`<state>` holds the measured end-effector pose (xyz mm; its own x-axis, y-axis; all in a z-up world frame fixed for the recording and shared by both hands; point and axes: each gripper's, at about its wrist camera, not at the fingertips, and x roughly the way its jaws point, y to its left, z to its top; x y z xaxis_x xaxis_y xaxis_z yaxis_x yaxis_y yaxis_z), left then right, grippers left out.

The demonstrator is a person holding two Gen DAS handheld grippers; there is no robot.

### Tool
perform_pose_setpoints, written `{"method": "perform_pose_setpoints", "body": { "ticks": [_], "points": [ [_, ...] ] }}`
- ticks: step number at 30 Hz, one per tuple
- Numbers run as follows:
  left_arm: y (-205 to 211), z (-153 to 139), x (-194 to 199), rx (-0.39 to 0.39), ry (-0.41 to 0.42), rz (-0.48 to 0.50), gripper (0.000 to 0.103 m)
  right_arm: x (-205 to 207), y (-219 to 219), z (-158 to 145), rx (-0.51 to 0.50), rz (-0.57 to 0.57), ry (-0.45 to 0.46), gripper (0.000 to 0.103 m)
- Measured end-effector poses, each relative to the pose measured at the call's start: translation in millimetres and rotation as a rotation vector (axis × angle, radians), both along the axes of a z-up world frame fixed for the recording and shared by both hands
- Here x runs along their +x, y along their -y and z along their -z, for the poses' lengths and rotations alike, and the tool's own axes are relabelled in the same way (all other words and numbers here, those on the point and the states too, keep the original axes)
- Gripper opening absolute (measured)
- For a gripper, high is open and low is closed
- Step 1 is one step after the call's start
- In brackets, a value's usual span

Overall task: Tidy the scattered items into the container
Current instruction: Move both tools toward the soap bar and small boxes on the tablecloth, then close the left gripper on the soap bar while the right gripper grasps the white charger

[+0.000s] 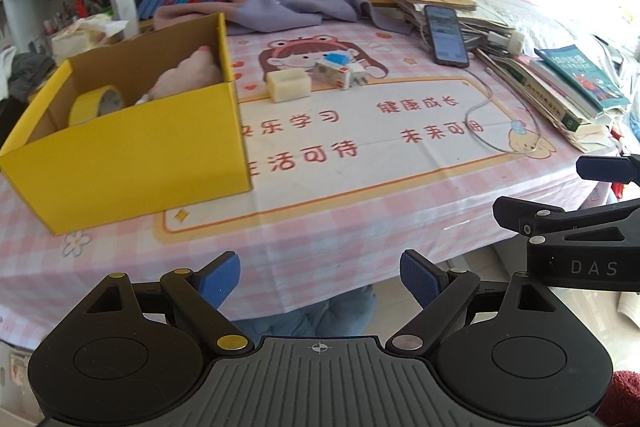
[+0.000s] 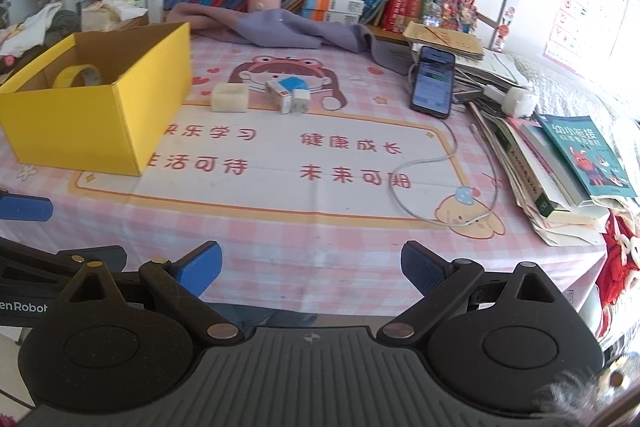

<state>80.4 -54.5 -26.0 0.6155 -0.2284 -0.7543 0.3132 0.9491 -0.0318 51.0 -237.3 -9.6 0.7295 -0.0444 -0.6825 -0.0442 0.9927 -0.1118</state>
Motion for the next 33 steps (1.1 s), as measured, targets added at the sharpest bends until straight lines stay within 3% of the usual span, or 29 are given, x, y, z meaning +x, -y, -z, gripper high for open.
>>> {"method": "perform_pose_setpoints", "body": {
  "ticks": [12, 33],
  "points": [
    [22, -4, 28, -0.01, 0.055, 0.019, 0.089, 34, 18, 1, 0.011, -0.007, 0.013, 0.094],
    [67, 0, 113, 0.005, 0.047, -0.048, 0.088, 141, 59, 9, 0.036, -0.083, -0.036, 0.089]
  ]
}}
